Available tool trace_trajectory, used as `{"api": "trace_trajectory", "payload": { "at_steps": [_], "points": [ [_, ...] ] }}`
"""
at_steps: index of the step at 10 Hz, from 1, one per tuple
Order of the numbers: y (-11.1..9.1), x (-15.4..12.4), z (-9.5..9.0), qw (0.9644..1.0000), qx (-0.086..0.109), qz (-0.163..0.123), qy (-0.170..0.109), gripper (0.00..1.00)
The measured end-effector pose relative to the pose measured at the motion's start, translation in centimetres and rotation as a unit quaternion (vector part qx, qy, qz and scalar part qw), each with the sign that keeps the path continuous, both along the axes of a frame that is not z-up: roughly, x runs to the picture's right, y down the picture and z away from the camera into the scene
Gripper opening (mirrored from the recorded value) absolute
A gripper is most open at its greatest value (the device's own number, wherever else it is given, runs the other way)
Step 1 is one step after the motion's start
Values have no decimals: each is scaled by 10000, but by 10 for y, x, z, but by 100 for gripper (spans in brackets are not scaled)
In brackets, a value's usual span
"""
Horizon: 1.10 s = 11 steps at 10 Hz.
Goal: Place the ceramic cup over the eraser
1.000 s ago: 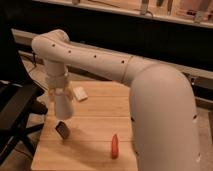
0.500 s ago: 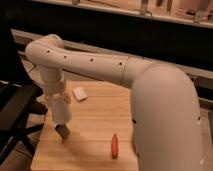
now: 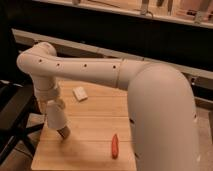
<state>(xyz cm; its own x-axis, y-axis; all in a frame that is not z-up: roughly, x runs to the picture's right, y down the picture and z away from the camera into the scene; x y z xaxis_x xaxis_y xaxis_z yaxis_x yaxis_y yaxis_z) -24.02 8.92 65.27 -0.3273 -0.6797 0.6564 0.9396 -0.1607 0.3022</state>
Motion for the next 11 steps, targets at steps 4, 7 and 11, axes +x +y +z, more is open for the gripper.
{"api": "trace_trajectory", "payload": {
  "at_steps": [4, 7, 11],
  "points": [
    [16, -9, 4, 9999, 44, -135, -32, 74],
    [20, -4, 11, 9998, 108, -108, 144, 74],
    [19, 23, 15, 9996, 52, 51, 289, 70]
  ]
}}
